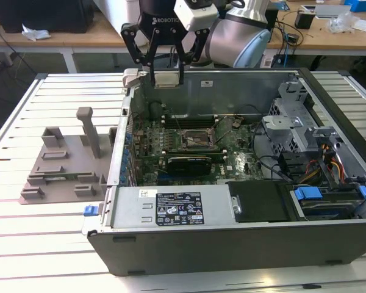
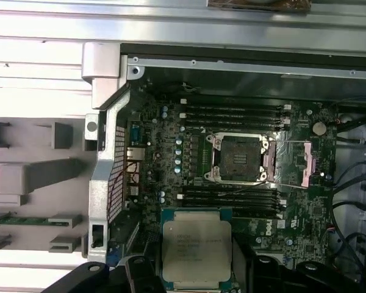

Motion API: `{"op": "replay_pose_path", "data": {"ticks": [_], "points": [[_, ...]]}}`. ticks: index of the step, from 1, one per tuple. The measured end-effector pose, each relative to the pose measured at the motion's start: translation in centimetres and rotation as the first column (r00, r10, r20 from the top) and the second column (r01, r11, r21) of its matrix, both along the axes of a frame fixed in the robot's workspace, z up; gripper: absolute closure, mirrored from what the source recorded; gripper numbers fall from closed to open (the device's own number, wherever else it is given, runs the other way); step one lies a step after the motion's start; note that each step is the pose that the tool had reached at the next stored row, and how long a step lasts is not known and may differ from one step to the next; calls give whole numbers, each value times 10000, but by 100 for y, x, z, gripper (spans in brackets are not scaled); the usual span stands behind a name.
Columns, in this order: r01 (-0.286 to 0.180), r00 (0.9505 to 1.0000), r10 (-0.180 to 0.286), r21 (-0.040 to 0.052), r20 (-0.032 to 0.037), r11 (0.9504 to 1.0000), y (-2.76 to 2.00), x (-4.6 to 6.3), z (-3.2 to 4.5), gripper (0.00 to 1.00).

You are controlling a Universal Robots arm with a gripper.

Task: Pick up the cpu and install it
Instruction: 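Pick up the cpu and move it towards the insertion slot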

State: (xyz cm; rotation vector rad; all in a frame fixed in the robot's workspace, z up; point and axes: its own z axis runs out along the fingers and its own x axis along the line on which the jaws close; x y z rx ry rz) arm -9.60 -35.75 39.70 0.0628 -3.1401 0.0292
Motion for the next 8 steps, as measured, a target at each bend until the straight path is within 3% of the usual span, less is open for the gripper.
{"op": "replay_pose_path", "data": {"ticks": [8], "points": [[0,10000,0,-1,-5,10000,11,142,-73,46]]}}
